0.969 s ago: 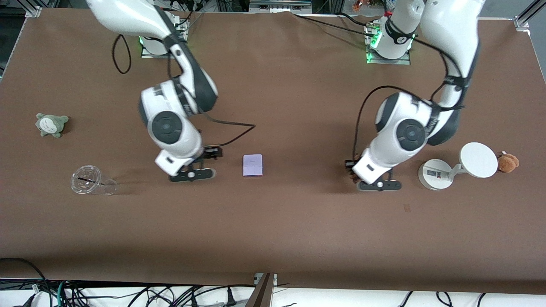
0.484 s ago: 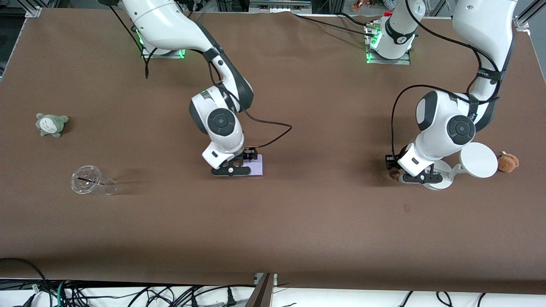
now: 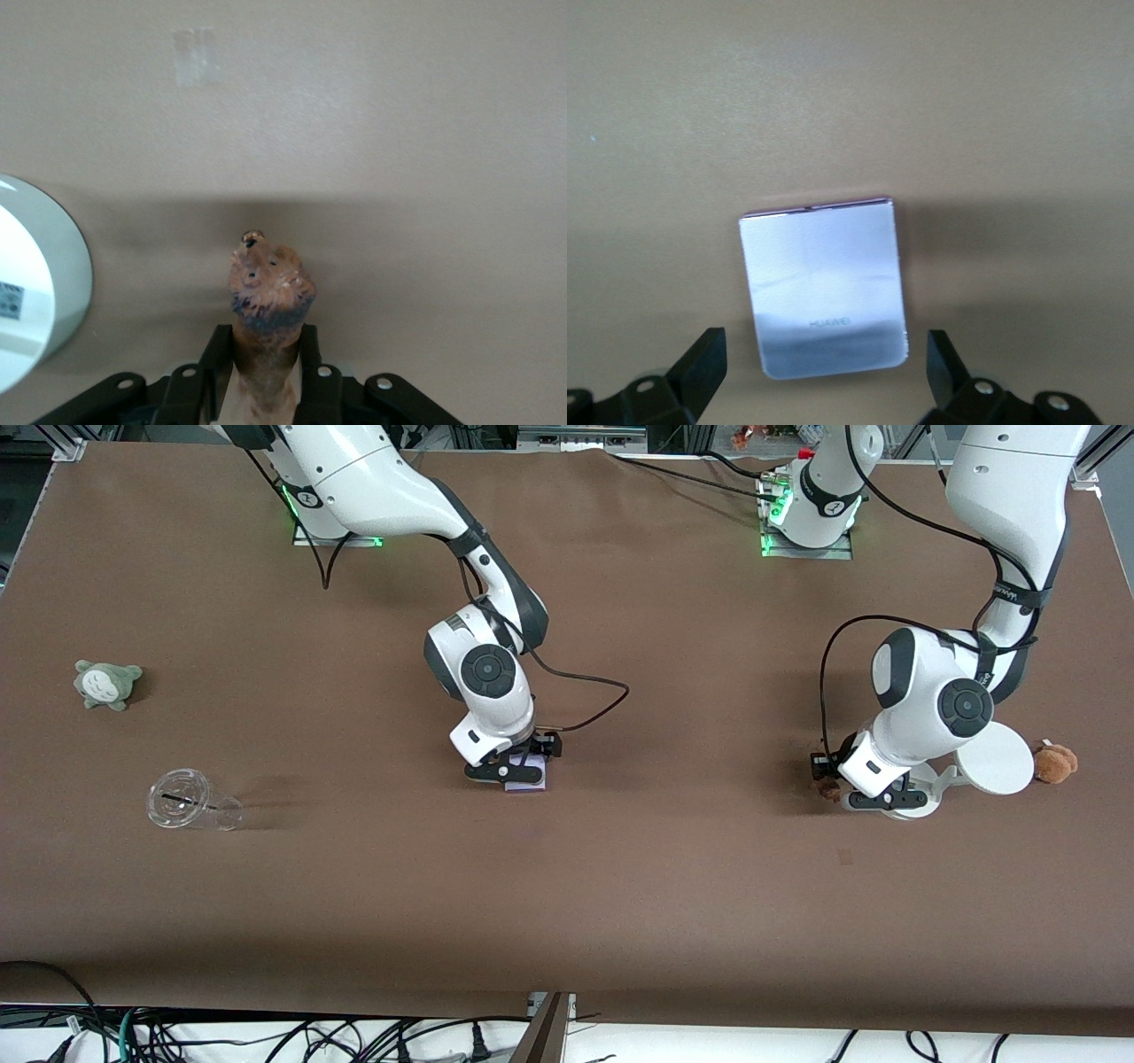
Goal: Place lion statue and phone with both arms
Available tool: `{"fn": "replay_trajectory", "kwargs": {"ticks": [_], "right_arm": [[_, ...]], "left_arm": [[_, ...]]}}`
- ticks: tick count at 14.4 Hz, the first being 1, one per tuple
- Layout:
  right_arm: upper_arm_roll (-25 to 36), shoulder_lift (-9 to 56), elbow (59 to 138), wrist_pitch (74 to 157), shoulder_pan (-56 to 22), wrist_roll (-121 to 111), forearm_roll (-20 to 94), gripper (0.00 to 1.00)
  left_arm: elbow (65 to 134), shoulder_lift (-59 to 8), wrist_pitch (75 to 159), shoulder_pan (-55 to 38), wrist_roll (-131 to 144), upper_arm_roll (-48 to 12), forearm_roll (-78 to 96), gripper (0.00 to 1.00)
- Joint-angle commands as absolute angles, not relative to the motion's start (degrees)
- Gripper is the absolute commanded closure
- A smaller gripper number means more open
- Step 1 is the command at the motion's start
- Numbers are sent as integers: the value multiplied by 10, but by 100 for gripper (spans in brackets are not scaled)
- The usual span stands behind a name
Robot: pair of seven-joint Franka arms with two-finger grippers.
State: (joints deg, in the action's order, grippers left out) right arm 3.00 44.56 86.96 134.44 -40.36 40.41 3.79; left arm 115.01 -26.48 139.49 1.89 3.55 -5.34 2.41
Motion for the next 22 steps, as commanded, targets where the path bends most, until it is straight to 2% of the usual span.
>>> {"fn": "replay_trajectory", "kwargs": {"ticks": [1,8,14,22], "right_arm": [[28,461,860,1363,-405,402,50,0],[28,475,859,1406,-406,374,47,0],[29,478,859,1407,-404,345,36,0],[33,472,853,1405,-403,339,33,0]], "left_arm": [[1140,-276,1408,51,-8,-63,25,100],[1131,-276,1409,47,-9,-82,59,100],[1131,-298,1469,50,-48,-98,59,100],[1131,-310,1472,54,-63,-111,60,100]]}}
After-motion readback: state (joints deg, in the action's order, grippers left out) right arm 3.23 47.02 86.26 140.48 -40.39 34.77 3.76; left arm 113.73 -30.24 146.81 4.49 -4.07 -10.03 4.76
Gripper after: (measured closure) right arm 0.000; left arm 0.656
